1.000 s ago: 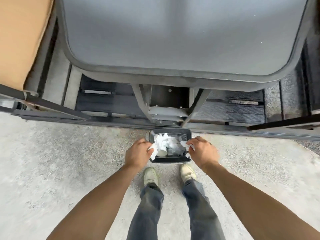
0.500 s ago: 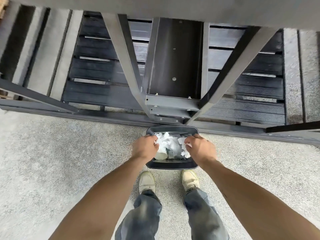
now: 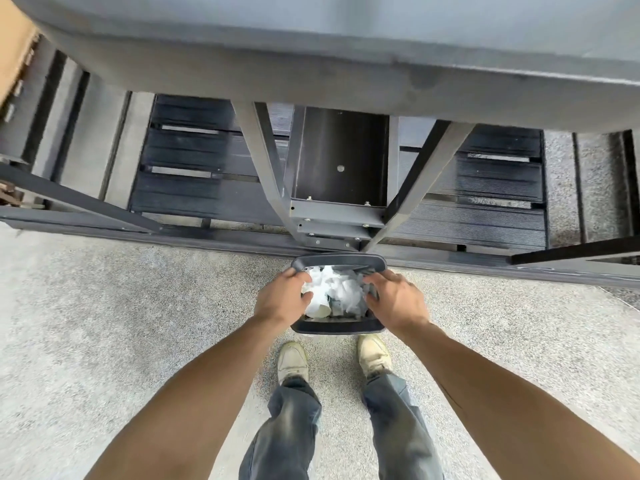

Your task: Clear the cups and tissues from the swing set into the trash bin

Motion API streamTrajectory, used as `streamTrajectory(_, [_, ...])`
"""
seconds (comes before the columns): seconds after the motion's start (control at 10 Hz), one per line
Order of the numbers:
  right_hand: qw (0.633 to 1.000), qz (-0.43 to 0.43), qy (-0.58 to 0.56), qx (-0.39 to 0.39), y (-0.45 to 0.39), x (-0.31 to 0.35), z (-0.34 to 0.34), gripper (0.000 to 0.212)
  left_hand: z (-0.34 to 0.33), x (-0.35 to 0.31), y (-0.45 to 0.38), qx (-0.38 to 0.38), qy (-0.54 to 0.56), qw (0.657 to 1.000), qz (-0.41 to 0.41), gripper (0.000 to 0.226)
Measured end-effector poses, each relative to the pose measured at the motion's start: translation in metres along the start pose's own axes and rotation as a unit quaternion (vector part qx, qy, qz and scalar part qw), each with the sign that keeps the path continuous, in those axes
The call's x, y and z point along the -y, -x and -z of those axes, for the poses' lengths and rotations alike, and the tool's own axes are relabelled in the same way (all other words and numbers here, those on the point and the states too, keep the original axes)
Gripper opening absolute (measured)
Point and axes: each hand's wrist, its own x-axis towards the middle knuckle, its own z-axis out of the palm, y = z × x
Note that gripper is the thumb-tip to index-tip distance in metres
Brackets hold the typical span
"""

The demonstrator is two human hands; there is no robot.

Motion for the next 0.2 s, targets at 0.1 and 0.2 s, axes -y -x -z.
streamTrajectory(0.1, [1.000,0.011,0.009,-0.014,0.013,0.009,0.028,0.037,0.027,-0.006,0.011,-0.024,-0.012,0.999,-0.018,0.039])
streamTrajectory(0.2, [0.998,0.033,0.019,-0.051,0.040,0.028,0.070,0.044,0.063,-0.015,0.036,-0.059,-0.012,0.997,-0.043,0.039])
